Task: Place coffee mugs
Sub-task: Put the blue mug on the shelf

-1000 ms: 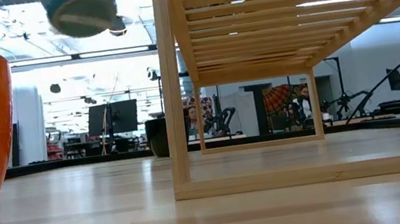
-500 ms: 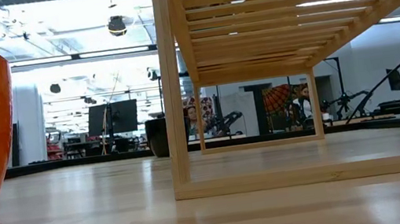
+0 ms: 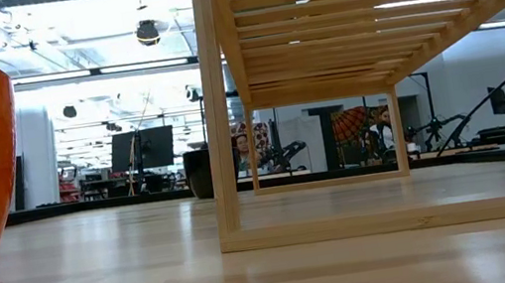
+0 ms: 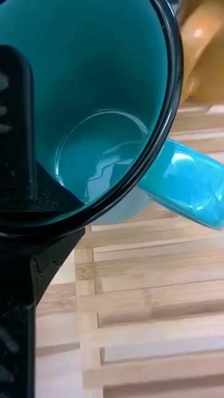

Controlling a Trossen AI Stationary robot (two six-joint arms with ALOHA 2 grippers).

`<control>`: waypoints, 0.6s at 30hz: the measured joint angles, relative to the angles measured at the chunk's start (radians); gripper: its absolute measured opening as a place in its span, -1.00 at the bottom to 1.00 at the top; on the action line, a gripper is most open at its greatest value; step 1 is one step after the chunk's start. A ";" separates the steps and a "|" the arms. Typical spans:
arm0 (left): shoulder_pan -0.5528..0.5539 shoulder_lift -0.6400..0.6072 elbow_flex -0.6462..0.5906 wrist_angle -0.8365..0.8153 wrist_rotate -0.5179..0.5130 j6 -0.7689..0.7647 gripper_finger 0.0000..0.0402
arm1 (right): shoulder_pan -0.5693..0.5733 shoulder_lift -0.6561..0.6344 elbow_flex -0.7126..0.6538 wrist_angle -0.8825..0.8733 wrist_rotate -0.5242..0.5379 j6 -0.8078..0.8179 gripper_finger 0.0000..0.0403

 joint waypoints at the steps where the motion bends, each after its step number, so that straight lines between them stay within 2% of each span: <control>1: 0.004 0.008 0.000 0.003 0.002 0.009 -0.95 | 0.000 0.000 0.000 0.000 0.001 0.000 0.16; 9: 0.006 0.041 0.000 0.012 -0.001 0.032 -0.94 | 0.000 0.000 0.000 0.000 0.001 -0.002 0.16; 18: 0.011 0.046 0.000 0.014 -0.022 0.041 -0.80 | 0.000 0.000 0.000 0.000 0.001 -0.002 0.16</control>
